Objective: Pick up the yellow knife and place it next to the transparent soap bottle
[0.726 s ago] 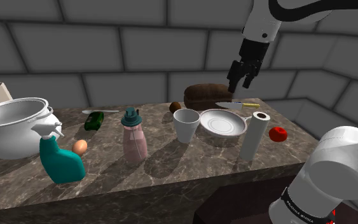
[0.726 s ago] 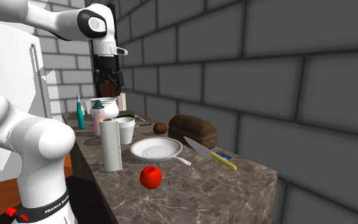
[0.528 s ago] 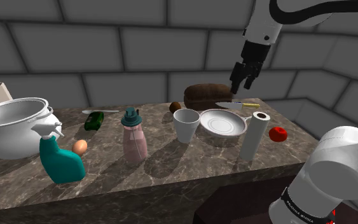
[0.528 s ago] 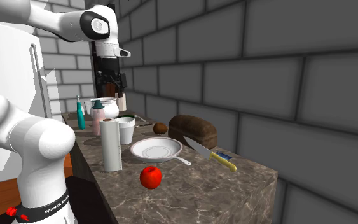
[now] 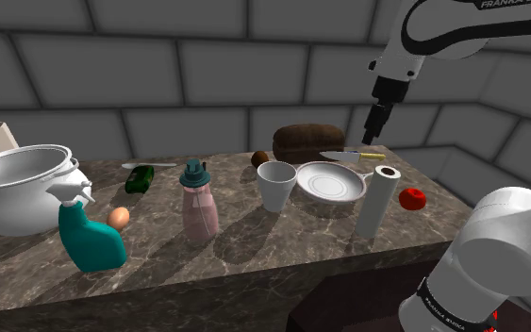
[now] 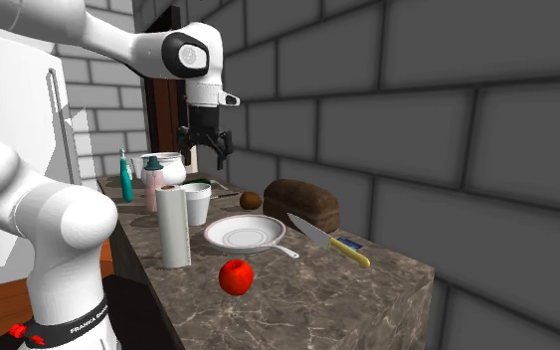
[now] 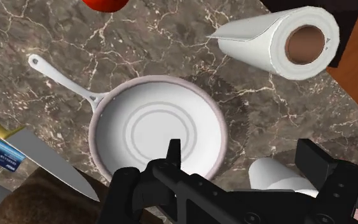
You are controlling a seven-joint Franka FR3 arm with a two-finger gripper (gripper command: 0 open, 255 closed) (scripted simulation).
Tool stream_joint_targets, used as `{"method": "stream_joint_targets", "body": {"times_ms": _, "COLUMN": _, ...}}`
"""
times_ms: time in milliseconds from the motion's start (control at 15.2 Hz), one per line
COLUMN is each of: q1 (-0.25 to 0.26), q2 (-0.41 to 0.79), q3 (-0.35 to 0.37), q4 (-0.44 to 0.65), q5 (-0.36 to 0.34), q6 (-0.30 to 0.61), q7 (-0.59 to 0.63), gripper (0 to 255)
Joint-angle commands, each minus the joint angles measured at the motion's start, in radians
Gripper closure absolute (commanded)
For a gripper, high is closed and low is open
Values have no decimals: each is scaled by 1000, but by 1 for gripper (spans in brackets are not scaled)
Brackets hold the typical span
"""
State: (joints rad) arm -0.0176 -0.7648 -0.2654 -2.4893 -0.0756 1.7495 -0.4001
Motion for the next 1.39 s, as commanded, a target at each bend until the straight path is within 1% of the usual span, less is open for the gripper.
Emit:
{"method": "stream_joint_targets", "body": {"times_ms": 0, "q1": 4, "q2": 36, "q3": -63, "q4": 8, "q5": -28, "q6": 17, "q7": -103, "gripper": 0}}
{"method": "stream_joint_targets", "body": {"times_ms": 198, "q1": 19, "q2": 114, "q3": -157, "q4": 40, "q5": -59, "q6": 47, "q7": -251, "gripper": 0}}
{"method": "stream_joint_targets", "body": {"times_ms": 396, "q1": 43, "q2": 212, "q3": -250, "q4": 88, "q5": -73, "q6": 79, "q7": -402, "gripper": 0}}
{"method": "stream_joint_targets", "body": {"times_ms": 594, "q1": 79, "q2": 328, "q3": -345, "q4": 151, "q5": -64, "q6": 110, "q7": -558, "gripper": 0}}
{"method": "stream_joint_targets", "body": {"times_ms": 726, "q1": 106, "q2": 416, "q3": -407, "q4": 201, "q5": -42, "q6": 129, "q7": -669, "gripper": 0}}
{"method": "stream_joint_targets", "body": {"times_ms": 924, "q1": 146, "q2": 569, "q3": -496, "q4": 288, "q5": 24, "q6": 151, "q7": -850, "gripper": 0}}
{"method": "stream_joint_targets", "body": {"times_ms": 1056, "q1": 160, "q2": 688, "q3": -544, "q4": 354, "q5": 92, "q6": 157, "q7": -981, "gripper": 0}}
{"method": "stream_joint_targets", "body": {"times_ms": 1188, "q1": 154, "q2": 816, "q3": -572, "q4": 428, "q5": 175, "q6": 153, "q7": -1115, "gripper": 0}}
{"method": "stream_joint_targets", "body": {"times_ms": 1320, "q1": 122, "q2": 944, "q3": -573, "q4": 508, "q5": 258, "q6": 138, "q7": -1241, "gripper": 0}}
